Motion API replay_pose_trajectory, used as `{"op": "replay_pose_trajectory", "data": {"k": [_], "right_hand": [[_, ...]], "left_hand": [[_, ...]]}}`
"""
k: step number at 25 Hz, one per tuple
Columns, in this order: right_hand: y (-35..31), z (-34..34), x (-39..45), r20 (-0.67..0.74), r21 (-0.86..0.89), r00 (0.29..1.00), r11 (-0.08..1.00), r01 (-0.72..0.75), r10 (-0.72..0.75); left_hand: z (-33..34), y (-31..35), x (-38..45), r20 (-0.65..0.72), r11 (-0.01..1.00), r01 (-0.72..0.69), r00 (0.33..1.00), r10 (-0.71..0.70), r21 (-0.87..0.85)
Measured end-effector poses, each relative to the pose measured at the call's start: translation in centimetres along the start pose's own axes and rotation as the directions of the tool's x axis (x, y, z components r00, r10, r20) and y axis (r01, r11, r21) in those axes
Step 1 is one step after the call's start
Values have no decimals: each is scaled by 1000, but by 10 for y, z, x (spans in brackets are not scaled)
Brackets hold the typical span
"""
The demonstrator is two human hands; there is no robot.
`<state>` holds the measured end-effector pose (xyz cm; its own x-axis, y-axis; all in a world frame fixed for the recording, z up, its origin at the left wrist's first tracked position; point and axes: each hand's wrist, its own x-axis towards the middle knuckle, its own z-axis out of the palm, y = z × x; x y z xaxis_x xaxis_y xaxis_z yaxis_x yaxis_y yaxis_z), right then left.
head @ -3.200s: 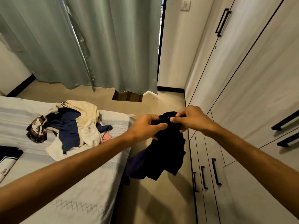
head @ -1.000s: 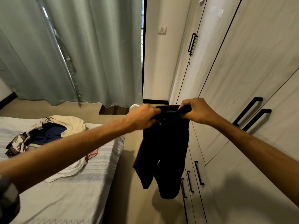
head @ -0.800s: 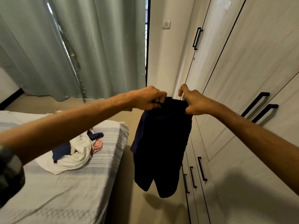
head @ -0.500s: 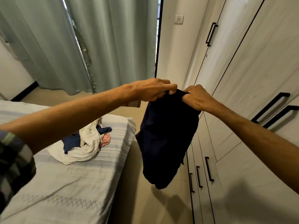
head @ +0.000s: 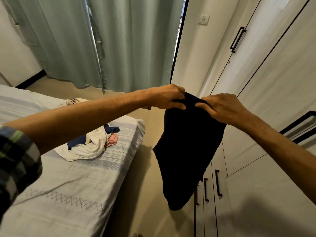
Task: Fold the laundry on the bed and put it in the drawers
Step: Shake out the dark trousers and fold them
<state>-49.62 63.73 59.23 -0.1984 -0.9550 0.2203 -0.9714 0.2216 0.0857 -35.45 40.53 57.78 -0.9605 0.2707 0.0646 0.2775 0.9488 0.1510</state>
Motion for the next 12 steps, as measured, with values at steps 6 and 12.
{"op": "replay_pose_trajectory", "data": {"k": [6,12], "right_hand": [[-25,17,17,158,128,968,968,-217,197],[-8,-14,2,-120,444,987,895,-42,106]], "left_hand": [[-10,29,28,23,996,-5,1000,3,91],[-2,42,-53,-630,917,-38,738,-242,-396]]}}
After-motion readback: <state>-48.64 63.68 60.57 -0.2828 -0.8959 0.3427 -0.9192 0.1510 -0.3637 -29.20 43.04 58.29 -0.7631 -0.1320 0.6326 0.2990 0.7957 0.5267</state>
